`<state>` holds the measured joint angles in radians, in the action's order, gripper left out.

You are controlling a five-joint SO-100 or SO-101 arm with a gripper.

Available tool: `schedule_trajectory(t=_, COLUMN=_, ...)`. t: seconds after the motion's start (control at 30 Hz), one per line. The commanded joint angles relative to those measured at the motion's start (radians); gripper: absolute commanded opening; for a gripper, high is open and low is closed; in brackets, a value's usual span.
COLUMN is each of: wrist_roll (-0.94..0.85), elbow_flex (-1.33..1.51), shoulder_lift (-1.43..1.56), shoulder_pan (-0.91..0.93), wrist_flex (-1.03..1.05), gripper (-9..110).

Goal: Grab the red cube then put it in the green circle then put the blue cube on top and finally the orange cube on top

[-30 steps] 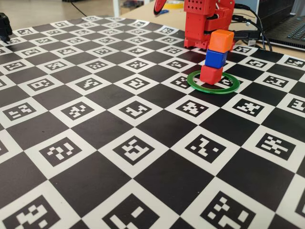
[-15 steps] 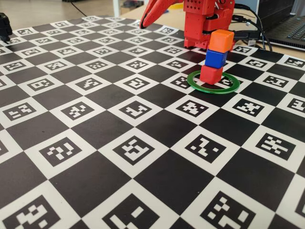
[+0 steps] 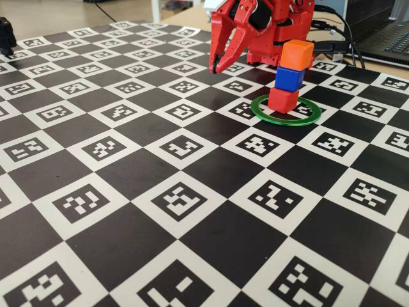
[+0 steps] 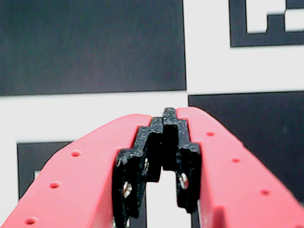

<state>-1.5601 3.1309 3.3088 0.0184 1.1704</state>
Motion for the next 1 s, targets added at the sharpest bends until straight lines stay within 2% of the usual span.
schedule_trajectory(t=0.0, wrist_roll=-0.026, elbow_flex=0.055, shoulder_lift=0.049, shoulder_pan=-0.015, wrist_flex=0.064, gripper=-6)
schedule_trajectory(t=0.37, wrist_roll=-0.023, elbow_flex=0.055, shoulder_lift=0.049, shoulder_pan=-0.008, wrist_flex=0.184, gripper=-6)
schedule_trajectory(t=0.43, wrist_roll=0.032, elbow_flex=0.055, shoulder_lift=0.049, shoulder_pan=-0.008, wrist_flex=0.187, gripper=-6)
schedule_trajectory(t=0.97, wrist_roll=0.031, elbow_flex=0.055, shoulder_lift=0.049, shoulder_pan=-0.008, wrist_flex=0.187, gripper=-6)
